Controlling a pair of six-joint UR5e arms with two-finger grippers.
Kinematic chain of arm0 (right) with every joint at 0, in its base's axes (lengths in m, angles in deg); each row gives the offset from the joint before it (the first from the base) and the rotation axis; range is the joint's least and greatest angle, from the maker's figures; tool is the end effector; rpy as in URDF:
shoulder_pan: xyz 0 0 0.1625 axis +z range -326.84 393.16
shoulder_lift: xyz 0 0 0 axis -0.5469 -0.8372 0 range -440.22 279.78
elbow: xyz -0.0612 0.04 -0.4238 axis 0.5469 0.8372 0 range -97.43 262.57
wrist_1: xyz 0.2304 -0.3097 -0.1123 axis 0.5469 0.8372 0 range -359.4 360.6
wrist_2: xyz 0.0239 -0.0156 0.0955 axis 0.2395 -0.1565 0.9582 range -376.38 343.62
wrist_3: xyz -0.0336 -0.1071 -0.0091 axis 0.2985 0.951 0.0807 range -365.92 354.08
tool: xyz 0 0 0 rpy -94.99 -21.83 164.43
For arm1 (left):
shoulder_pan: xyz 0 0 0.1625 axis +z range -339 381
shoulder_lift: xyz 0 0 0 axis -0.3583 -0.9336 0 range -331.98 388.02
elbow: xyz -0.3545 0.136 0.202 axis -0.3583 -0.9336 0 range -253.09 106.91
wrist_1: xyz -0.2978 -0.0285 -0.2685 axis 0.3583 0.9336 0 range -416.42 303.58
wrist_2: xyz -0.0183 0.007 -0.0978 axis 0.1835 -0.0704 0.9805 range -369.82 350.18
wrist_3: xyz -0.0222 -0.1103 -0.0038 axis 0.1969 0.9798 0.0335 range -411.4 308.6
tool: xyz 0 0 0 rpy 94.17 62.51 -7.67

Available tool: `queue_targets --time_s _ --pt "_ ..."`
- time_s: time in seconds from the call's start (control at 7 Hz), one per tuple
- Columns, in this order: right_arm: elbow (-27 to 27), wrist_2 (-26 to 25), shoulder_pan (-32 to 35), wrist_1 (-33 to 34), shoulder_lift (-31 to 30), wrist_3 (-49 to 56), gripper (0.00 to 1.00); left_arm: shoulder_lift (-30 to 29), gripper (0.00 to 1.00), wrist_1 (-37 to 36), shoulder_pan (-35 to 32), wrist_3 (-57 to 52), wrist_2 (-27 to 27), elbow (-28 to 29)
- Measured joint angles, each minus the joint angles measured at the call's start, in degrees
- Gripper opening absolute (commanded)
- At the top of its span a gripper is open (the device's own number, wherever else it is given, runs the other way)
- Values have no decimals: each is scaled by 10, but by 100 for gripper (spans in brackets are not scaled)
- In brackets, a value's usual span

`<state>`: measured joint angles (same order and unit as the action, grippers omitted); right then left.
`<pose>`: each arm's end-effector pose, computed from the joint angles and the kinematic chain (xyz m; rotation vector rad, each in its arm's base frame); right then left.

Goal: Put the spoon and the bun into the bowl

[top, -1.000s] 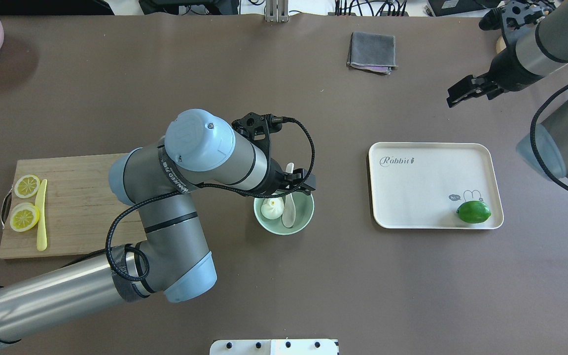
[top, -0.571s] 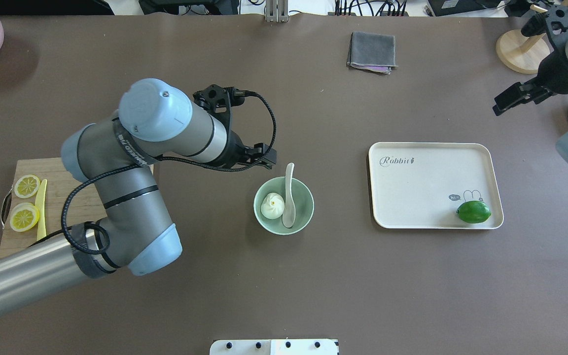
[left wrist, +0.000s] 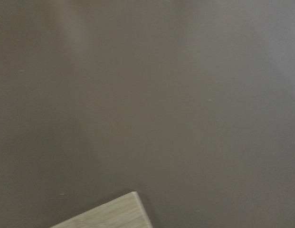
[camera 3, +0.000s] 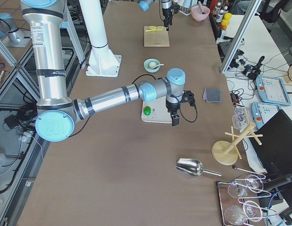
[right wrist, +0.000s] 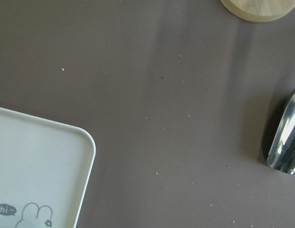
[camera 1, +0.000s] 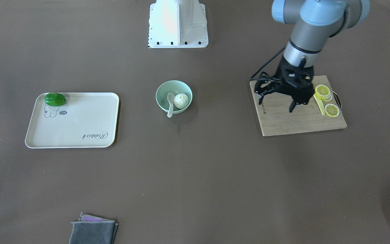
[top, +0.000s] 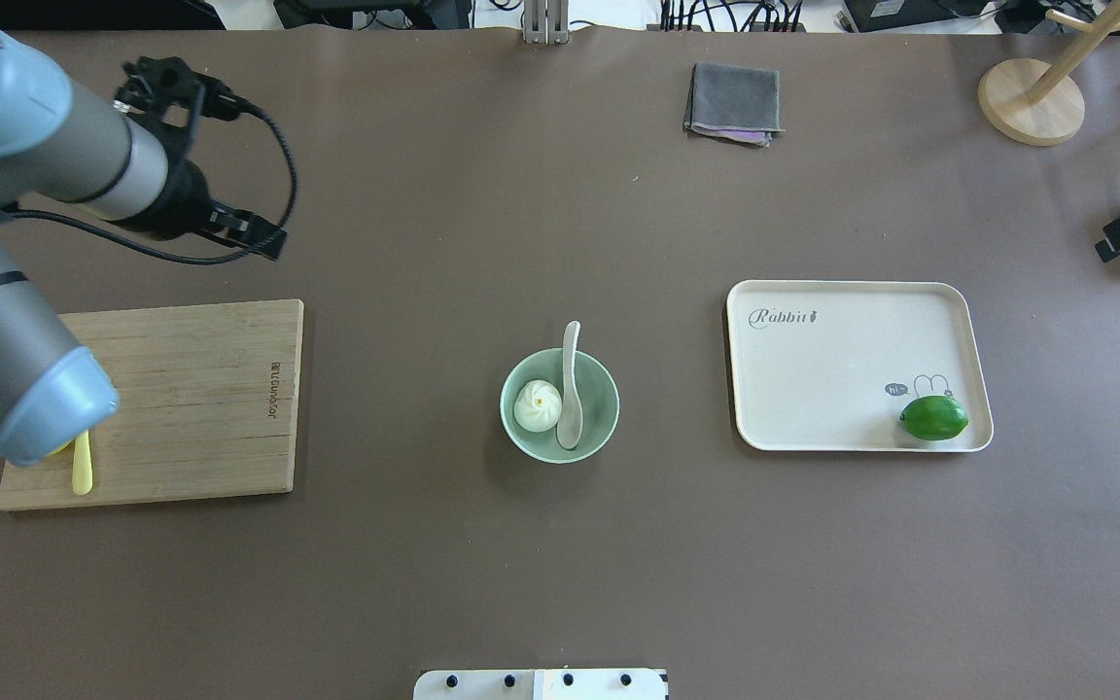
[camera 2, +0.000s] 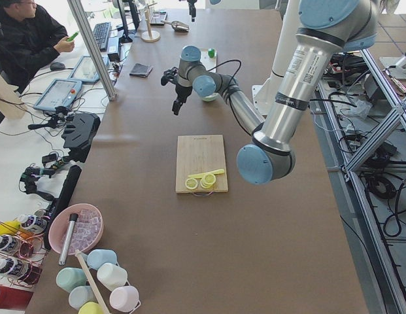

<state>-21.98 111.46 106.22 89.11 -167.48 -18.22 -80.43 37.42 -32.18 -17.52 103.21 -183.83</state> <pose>-0.0859 -0.5024 0.5316 0.1402 -0.7135 -0.1854 0.2723 -0.5128 0.3386 0.3828 0.7412 0.1992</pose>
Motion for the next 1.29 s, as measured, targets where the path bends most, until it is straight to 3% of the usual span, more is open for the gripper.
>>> queue_targets --time_s 0.29,0.57,1.0,1.29 --pt "-4 19 32 -2 -37 8 100 85 98 5 -171 -126 73 33" --pt "0 25 44 0 -54 19 100 124 98 1 -314 -224 104 97" --pt "13 26 67 5 -60 16 100 131 98 5 -429 -258 145 169" --pt "21 25 92 17 -60 18 100 146 98 14 -449 -260 175 185"
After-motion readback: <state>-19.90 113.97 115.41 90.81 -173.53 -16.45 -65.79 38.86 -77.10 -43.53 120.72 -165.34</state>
